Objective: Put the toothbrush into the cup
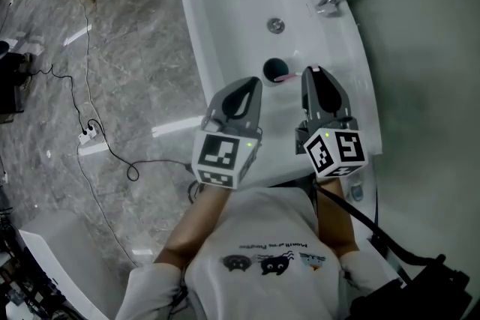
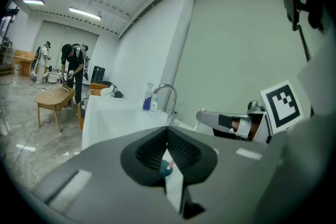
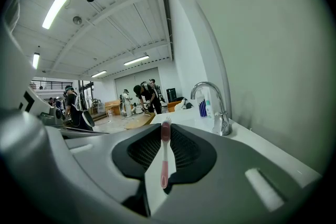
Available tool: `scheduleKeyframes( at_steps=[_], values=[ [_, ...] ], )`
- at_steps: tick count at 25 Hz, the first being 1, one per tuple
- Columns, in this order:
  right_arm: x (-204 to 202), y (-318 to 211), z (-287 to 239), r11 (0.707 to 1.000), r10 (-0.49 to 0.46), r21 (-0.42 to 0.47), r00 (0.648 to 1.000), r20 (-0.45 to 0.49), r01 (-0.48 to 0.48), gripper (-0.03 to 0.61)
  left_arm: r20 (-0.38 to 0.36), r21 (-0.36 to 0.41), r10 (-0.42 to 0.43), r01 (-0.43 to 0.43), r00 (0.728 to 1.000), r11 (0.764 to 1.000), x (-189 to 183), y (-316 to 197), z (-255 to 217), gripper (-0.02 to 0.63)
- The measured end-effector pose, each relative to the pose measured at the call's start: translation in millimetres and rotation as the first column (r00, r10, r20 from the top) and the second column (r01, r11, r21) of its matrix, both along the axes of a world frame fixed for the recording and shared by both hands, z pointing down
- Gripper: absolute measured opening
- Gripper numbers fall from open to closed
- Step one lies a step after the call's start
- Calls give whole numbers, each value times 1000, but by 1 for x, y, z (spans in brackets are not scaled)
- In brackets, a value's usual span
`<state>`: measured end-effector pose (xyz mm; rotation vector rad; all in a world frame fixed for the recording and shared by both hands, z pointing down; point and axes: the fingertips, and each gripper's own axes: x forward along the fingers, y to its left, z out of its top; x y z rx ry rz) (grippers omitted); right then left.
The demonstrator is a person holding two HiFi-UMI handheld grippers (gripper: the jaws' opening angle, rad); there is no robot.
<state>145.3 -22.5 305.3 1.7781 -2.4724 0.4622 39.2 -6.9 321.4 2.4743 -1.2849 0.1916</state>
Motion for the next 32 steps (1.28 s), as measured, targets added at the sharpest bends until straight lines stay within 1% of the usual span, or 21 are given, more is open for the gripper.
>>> scheduleKeyframes(
  at_steps=[7,32],
  values=[
    [-3,-8,11,1000,-7,-28,1000,0,7,55,13,-18,-8,9,1000,1000,-2,-7,5,0],
    [-6,-23,38,996,-8,-90,1000,-15,7,55,13,-62,-11,11,1000,998,-4,-21,22,0]
  ],
)
